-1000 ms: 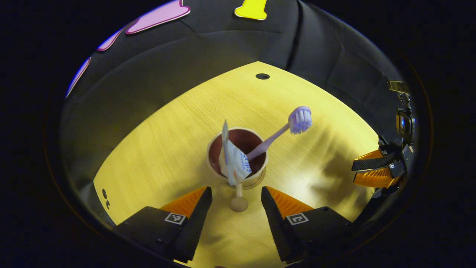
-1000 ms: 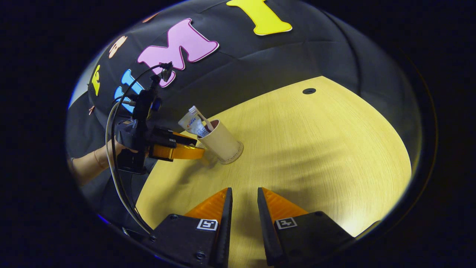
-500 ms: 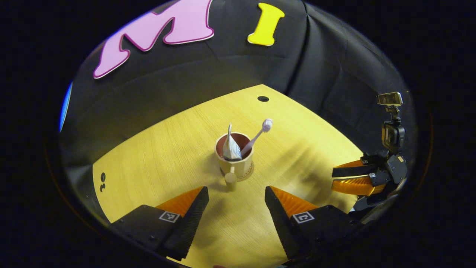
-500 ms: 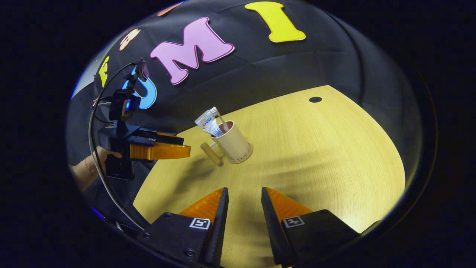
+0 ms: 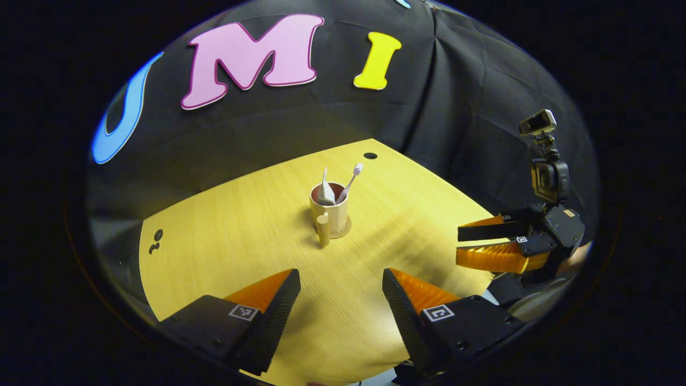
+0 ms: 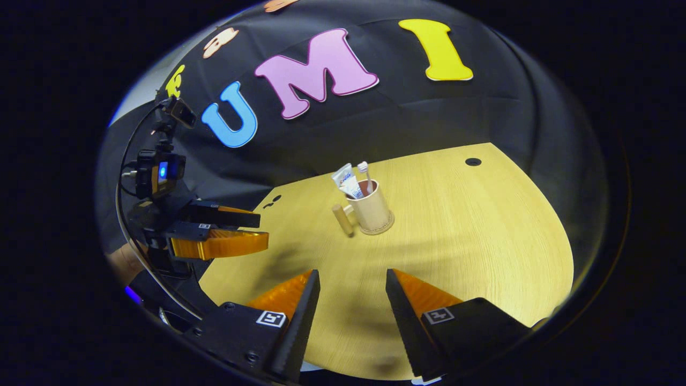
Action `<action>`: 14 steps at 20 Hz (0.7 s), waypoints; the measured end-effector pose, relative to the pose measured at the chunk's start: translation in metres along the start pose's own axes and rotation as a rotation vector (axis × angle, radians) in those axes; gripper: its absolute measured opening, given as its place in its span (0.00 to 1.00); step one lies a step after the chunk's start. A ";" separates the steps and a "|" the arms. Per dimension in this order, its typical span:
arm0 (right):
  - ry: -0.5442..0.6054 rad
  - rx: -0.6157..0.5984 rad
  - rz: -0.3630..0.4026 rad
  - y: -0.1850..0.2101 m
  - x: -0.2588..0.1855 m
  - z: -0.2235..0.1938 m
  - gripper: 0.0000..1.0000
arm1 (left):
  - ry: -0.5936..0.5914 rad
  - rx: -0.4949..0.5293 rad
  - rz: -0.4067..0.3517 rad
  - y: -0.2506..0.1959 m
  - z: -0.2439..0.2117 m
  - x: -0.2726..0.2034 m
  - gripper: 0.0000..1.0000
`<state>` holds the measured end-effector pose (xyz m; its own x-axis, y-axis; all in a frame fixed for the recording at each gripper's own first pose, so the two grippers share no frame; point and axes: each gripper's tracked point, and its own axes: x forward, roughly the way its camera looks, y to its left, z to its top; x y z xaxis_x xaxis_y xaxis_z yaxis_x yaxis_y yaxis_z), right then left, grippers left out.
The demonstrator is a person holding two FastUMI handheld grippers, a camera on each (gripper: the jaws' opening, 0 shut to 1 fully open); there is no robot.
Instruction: Put the toothbrush and toothpaste on the desktop into the cup, then pick up the cup and place it on the coaster on the desktop.
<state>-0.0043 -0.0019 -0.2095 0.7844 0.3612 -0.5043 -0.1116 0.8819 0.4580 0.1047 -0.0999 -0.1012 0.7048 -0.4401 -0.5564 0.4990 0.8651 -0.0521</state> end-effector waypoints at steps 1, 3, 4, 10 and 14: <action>-0.002 -0.005 0.000 0.006 -0.003 0.000 0.77 | -0.013 -0.011 0.005 -0.001 -0.004 -0.009 0.95; -0.004 -0.014 0.007 0.019 -0.011 -0.001 0.79 | -0.042 -0.036 0.010 -0.005 -0.009 -0.028 0.95; -0.006 -0.022 0.011 0.026 -0.015 -0.001 0.81 | -0.061 -0.043 0.009 -0.009 -0.011 -0.037 0.95; -0.015 -0.049 0.034 0.061 -0.036 -0.002 0.90 | -0.089 -0.109 -0.015 -0.028 -0.036 -0.066 0.95; -0.006 -0.056 0.036 0.075 -0.042 -0.008 0.98 | -0.102 -0.170 -0.042 -0.037 -0.046 -0.068 0.95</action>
